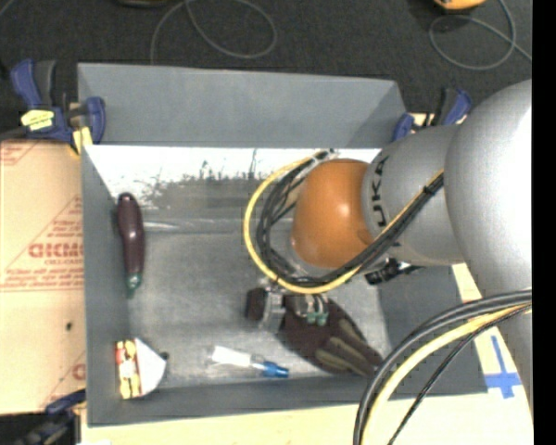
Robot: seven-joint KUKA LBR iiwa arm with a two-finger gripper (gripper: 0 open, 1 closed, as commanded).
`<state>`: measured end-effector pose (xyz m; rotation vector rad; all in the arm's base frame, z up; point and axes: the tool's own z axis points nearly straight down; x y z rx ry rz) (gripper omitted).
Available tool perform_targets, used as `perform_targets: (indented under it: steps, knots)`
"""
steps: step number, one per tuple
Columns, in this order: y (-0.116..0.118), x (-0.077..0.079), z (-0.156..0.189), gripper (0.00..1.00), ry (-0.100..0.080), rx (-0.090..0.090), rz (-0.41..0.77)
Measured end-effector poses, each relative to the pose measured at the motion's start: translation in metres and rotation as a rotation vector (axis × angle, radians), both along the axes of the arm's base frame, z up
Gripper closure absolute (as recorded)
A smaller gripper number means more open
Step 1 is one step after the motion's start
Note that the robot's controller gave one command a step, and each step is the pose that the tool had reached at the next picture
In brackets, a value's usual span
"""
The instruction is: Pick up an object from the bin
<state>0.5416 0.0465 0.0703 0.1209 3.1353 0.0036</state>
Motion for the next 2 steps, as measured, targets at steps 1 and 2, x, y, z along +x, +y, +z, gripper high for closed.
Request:
perform_targets:
  steps: [1, 2]
  knots:
    - [0.000, 0.000, 0.000, 1.00, 0.000, 0.000, 0.000]
    - [0.003, 0.000, 0.061, 1.00, -0.002, 0.002, -0.049]
